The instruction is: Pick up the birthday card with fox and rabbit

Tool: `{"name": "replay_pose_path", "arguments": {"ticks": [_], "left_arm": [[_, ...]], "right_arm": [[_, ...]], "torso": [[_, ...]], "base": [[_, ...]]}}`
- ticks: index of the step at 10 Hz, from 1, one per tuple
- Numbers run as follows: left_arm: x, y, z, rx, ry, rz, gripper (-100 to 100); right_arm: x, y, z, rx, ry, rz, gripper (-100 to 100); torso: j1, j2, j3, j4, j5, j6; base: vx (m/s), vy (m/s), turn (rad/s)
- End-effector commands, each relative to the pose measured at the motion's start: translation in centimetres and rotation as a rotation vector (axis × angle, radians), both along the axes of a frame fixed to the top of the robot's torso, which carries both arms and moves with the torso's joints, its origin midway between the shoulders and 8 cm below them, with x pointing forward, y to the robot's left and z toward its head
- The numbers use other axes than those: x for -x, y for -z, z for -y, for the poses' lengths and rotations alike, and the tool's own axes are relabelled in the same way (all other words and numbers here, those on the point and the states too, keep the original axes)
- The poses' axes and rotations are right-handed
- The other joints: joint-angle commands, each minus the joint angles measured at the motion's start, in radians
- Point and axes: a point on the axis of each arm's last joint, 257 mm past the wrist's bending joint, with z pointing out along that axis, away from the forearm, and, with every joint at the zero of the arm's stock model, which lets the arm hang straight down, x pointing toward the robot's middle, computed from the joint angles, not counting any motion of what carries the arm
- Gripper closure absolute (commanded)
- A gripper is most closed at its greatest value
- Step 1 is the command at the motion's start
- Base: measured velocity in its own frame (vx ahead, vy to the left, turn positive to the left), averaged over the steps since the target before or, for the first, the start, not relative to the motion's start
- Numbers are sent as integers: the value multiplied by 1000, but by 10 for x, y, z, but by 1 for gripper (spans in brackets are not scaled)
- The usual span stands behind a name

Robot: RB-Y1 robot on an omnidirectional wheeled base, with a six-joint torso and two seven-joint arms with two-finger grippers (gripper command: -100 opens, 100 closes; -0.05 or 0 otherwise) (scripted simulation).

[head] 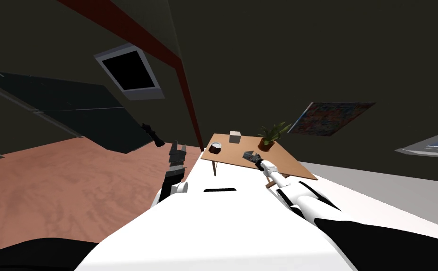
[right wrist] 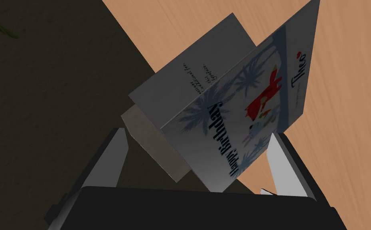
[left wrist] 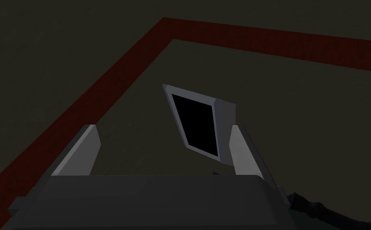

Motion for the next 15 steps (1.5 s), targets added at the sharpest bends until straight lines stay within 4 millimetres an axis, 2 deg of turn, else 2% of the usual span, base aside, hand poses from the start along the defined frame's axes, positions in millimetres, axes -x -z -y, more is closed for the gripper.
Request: {"name": "replay_pose_path", "arguments": {"ticks": [1, 2, 3, 4, 5, 6, 8, 9, 10, 11, 12, 13, 14, 15], "left_arm": [[0, 0, 0, 0, 0, 0, 0], [0, 0, 0, 0, 0, 0, 0], [0, 0, 0, 0, 0, 0, 0], [0, 0, 0, 0, 0, 0, 0], [0, 0, 0, 0, 0, 0, 0], [0, 0, 0, 0, 0, 0, 0], [0, 0, 0, 0, 0, 0, 0], [0, 0, 0, 0, 0, 0, 0], [0, 0, 0, 0, 0, 0, 0], [0, 0, 0, 0, 0, 0, 0], [0, 0, 0, 0, 0, 0, 0], [0, 0, 0, 0, 0, 0, 0], [0, 0, 0, 0, 0, 0, 0], [0, 0, 0, 0, 0, 0, 0]], "right_arm": [[12, 4, 4, 5, 0, -8, -100], [6, -2, -2, 1, -13, 8, -100], [16, 3, 1, 6, -16, 1, -100], [13, -1, -3, 4, -23, 9, -100], [23, 4, -1, 8, -27, 0, -100], [20, 0, -5, 5, -35, 10, -100], [41, 9, -4, 8, -45, -9, -100], [35, 3, -12, 2, -60, 9, -100], [47, 9, -12, 2, -64, -4, -100], [43, 5, -17, -2, -73, 7, -100], [52, 7, -22, -7, -85, 2, -100], [52, 7, -23, -8, -87, 4, -100], [64, 11, -26, -12, -94, -7, -100], [61, 9, -29, -16, -101, 1, -100]], "torso": [[0, 0, 0, 0, 0, 0], [0, 0, 0, 0, 0, 0], [0, 1, 0, 0, 0, 0], [0, 1, 0, 0, 0, 0], [0, 1, 1, 0, 0, 0], [0, 2, 1, 0, 0, 0], [0, 1, 1, 0, 0, 0], [1, -1, -1, 0, 0, 0], [0, 0, 0, 0, 0, 0], [-1, 0, 0, 0, 0, 0], [0, 2, 1, 0, 0, 0], [0, 2, 1, 0, 0, 0], [0, 2, 1, 0, 0, 0], [1, 1, 1, 0, 0, 0]], "base": [[103, 8, -67], [75, 13, -42], [85, 19, -71], [71, 14, -40], [74, 13, -59], [62, 14, -49], [115, 22, -103], [96, 14, -39], [92, 5, -73], [63, 12, -36], [58, 9, -68], [61, 20, -39], [89, 28, -70], [74, 23, -44]]}}
